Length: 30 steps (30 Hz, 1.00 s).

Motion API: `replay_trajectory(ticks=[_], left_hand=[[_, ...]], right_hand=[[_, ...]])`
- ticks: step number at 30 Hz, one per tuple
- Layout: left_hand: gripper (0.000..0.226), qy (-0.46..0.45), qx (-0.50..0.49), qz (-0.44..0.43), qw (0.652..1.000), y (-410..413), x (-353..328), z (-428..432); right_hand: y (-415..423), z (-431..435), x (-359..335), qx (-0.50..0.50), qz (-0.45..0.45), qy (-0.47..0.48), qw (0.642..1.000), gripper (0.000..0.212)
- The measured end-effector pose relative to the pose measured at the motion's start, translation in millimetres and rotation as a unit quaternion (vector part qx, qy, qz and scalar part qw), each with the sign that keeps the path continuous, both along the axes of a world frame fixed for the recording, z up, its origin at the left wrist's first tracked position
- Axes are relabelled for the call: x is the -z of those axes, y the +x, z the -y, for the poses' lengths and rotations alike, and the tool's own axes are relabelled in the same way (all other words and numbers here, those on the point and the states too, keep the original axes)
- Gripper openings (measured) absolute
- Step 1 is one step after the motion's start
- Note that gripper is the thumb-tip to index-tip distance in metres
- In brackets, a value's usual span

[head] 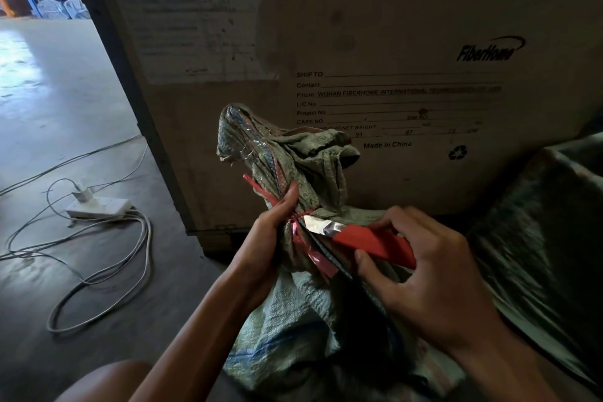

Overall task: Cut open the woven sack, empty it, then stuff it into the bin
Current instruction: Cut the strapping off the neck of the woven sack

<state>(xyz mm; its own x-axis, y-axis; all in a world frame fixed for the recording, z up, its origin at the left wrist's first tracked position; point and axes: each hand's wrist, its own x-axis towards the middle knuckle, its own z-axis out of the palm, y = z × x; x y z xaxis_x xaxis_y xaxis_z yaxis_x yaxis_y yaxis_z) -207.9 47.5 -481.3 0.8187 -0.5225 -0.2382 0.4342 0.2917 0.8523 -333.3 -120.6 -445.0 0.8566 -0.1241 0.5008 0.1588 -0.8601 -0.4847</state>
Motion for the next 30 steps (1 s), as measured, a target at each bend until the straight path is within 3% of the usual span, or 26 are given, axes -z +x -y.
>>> replay_trajectory(ticks=[5, 10, 23, 30], left_hand=[[0.080, -0.008, -0.011, -0.005, 1.000, 0.3, 1.4, -0.4], [0.050, -0.027, -0.009, -0.025, 0.999, -1.4, 1.9, -0.4], [0.057, -0.046, -0.038, -0.039, 0.997, -9.0, -3.7, 0.0], [0.053, -0.021, -0.036, -0.031, 0.999, -10.5, -3.6, 0.1]], right_hand=[[0.8, -2.6, 5.2, 0.013, 0.016, -0.022, 1.000, 0.029], [2.3, -5.7, 8.4, 0.028, 0.029, -0.030, 0.999, 0.028], [8.2, -9.6, 17.0, 0.046, 0.008, 0.037, 0.998, 0.025], [8.1, -9.1, 18.3, 0.041, 0.003, 0.025, 0.999, 0.024]])
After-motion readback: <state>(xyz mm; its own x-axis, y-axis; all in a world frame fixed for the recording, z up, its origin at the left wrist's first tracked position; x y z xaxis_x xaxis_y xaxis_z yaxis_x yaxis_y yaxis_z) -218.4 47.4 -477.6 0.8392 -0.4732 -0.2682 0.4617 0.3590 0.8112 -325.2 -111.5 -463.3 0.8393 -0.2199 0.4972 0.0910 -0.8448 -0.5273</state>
